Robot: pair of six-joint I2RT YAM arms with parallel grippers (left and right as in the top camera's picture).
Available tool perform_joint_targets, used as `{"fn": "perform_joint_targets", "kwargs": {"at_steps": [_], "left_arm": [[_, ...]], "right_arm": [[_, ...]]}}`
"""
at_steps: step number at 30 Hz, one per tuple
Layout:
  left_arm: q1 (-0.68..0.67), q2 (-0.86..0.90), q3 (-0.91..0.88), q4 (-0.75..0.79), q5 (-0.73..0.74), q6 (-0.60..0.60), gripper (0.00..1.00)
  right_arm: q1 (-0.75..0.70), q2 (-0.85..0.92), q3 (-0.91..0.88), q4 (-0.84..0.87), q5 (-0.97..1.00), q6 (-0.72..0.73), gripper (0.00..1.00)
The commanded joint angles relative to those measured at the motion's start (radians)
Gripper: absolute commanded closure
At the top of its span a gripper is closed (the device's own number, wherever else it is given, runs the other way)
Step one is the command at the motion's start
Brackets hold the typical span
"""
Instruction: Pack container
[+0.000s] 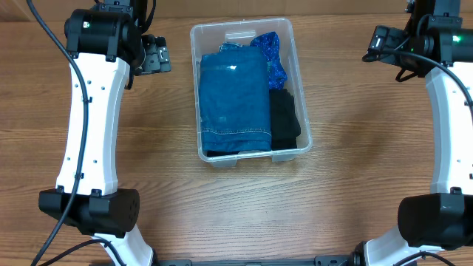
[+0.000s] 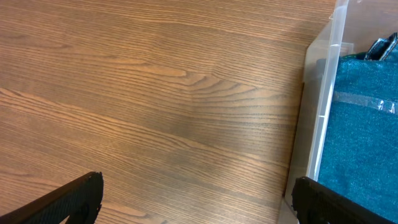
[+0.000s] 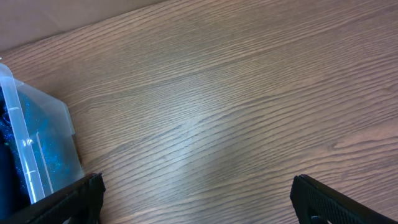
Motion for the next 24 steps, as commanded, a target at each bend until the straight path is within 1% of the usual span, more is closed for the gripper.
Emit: {"fn": "perform_joint_targets", "kwargs": {"at_steps": [1, 3, 7, 12, 17, 24], "left_arm": [[0.007, -0.006, 0.01, 0.002, -0.016, 0.004, 0.0], [0.007, -0.006, 0.01, 0.002, -0.017, 0.004, 0.0], [0.008, -0.006, 0.01, 0.002, -0.017, 0.004, 0.0], [0.008, -0.006, 0.01, 0.002, -0.017, 0.004, 0.0], [0.008, -0.006, 0.01, 0.002, -0.017, 0.004, 0.0], [0.008, -0.006, 0.01, 0.002, -0.016, 0.004, 0.0]], "right_arm": [[0.008, -0.005, 0.002, 0.005, 0.003, 0.003, 0.0], [0.027, -0.041, 0.002, 0.005, 0.003, 0.003, 0.0], [0.134, -0.22, 0.002, 0.005, 0.003, 0.003, 0.0], [0.267, -0.528, 0.002, 0.005, 0.0, 0.003, 0.0], [0.276, -0.769, 0.002, 0.004, 0.0, 0.003, 0.0], [0.276, -1.012, -0.003, -0.025, 0.024, -0.005, 0.0]]}}
